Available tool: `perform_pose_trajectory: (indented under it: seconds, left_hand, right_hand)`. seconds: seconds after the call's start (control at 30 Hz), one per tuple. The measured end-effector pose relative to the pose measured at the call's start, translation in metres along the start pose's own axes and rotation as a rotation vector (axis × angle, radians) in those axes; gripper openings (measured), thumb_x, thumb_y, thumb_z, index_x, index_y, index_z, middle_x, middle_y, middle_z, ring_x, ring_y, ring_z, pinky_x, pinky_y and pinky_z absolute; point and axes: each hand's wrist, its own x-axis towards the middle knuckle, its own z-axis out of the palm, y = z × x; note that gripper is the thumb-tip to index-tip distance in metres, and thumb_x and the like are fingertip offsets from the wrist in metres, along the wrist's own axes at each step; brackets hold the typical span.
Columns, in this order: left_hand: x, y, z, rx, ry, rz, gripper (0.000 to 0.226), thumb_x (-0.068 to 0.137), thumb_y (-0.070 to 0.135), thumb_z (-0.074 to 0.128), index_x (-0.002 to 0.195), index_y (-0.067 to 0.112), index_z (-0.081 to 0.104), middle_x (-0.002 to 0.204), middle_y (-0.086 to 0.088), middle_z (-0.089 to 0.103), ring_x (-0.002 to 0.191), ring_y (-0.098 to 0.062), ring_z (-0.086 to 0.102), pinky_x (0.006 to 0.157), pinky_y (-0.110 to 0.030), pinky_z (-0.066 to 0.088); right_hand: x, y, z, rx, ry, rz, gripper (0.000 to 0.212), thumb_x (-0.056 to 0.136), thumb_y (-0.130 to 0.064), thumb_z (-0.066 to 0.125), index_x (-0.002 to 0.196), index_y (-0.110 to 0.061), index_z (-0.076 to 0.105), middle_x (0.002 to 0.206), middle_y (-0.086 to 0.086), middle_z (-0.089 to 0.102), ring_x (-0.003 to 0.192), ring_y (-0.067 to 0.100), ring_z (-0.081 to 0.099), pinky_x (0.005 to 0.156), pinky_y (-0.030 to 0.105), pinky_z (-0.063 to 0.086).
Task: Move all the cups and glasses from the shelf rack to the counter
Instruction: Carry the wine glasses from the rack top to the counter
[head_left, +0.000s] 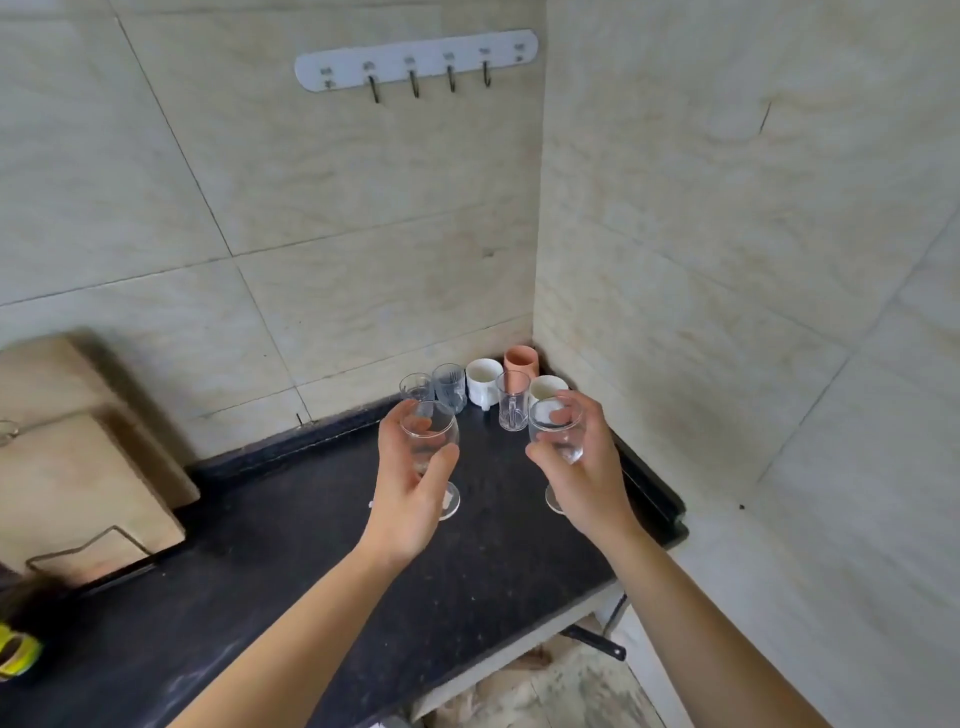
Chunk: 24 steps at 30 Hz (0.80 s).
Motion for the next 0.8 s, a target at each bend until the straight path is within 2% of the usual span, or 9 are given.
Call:
perform_pose_trajectory:
  seconds: [0.17, 0.27, 0.33, 0.43, 0.53, 0.6, 0.63, 0.73, 0.8]
  left_hand:
    - [0.065, -0.038, 0.005, -0.011, 0.006, -0.05, 0.064, 0.085, 0.034, 0.058, 0.142, 0.024, 0.031, 0.128, 0.004, 0.049, 0.117, -0.01, 0.058, 0.098, -0.033, 0.046]
    - [0.106, -0.061, 0.007, -0.027, -0.01, -0.093, 0.065, 0.085, 0.033, 0.057, 0.143, 0.023, 0.03, 0.126, 0.007, 0.049, 0.109, 0.0, 0.058, 0.09, -0.024, 0.044]
    - [0.134, -0.076, 0.01, -0.013, -0.031, -0.108, 0.066, 0.086, 0.033, 0.057, 0.145, 0.022, 0.028, 0.129, 0.006, 0.047, 0.107, 0.005, 0.057, 0.081, -0.013, 0.045]
    - [0.172, -0.098, 0.015, 0.041, -0.055, -0.131, 0.065, 0.095, 0.023, 0.06, 0.148, 0.018, 0.023, 0.136, -0.002, 0.041, 0.115, 0.001, 0.054, 0.079, -0.007, 0.046]
    - [0.195, -0.116, 0.02, 0.125, -0.04, -0.15, 0.061, 0.096, 0.015, 0.062, 0.146, 0.015, 0.026, 0.137, -0.007, 0.038, 0.116, -0.004, 0.053, 0.097, -0.022, 0.047]
    - [0.205, -0.131, 0.025, 0.15, -0.064, -0.195, 0.059, 0.095, 0.015, 0.063, 0.143, 0.018, 0.03, 0.137, -0.004, 0.04, 0.118, -0.033, 0.055, 0.104, -0.052, 0.046]
    - [0.21, -0.139, 0.028, 0.171, -0.073, -0.212, 0.059, 0.095, 0.017, 0.065, 0.143, 0.02, 0.031, 0.137, 0.001, 0.042, 0.121, -0.038, 0.053, 0.104, -0.058, 0.045]
    - [0.221, -0.162, 0.04, 0.291, -0.052, -0.221, 0.063, 0.091, 0.028, 0.07, 0.144, 0.025, 0.037, 0.131, 0.015, 0.047, 0.13, -0.019, 0.047, 0.106, -0.043, 0.044]
    - [0.225, -0.172, 0.051, 0.287, -0.024, -0.263, 0.053, 0.088, 0.025, 0.073, 0.129, 0.041, 0.044, 0.118, 0.032, 0.053, 0.116, -0.001, 0.053, 0.095, -0.028, 0.048]
  right_hand:
    - [0.066, 0.03, 0.024, -0.002, 0.005, 0.056, 0.048, 0.07, -0.026, 0.069, 0.108, -0.049, 0.05, 0.114, -0.02, 0.06, 0.095, -0.003, 0.064, 0.075, 0.018, 0.046]
    - [0.103, 0.044, 0.037, -0.031, 0.001, 0.106, 0.047, 0.071, -0.027, 0.07, 0.106, -0.05, 0.049, 0.12, -0.014, 0.058, 0.094, -0.007, 0.063, 0.072, 0.018, 0.049]
    - [0.127, 0.052, 0.043, -0.063, 0.004, 0.113, 0.045, 0.071, -0.028, 0.072, 0.103, -0.052, 0.05, 0.121, -0.012, 0.06, 0.095, -0.011, 0.062, 0.07, 0.011, 0.049]
    - [0.159, 0.067, 0.049, -0.123, 0.01, 0.117, 0.045, 0.069, -0.038, 0.076, 0.097, -0.062, 0.051, 0.118, -0.022, 0.06, 0.098, -0.014, 0.061, 0.069, 0.002, 0.046]
    - [0.178, 0.09, 0.051, -0.146, 0.008, 0.157, 0.045, 0.067, -0.048, 0.075, 0.101, -0.063, 0.05, 0.108, -0.037, 0.06, 0.094, -0.013, 0.063, 0.062, 0.002, 0.046]
    - [0.189, 0.11, 0.05, -0.186, -0.028, 0.198, 0.05, 0.07, -0.047, 0.076, 0.111, -0.054, 0.049, 0.107, -0.044, 0.057, 0.094, -0.005, 0.066, 0.063, 0.007, 0.048]
    - [0.195, 0.12, 0.049, -0.213, -0.046, 0.218, 0.052, 0.073, -0.046, 0.078, 0.115, -0.052, 0.047, 0.108, -0.047, 0.055, 0.097, -0.004, 0.065, 0.068, 0.008, 0.048]
    - [0.212, 0.15, 0.046, -0.256, -0.095, 0.275, 0.059, 0.077, -0.041, 0.08, 0.123, -0.05, 0.045, 0.112, -0.04, 0.054, 0.104, -0.004, 0.06, 0.075, 0.01, 0.043]
    - [0.22, 0.166, 0.042, -0.278, -0.133, 0.319, 0.06, 0.077, -0.039, 0.081, 0.126, -0.047, 0.047, 0.114, -0.033, 0.054, 0.102, -0.006, 0.058, 0.076, 0.01, 0.041]
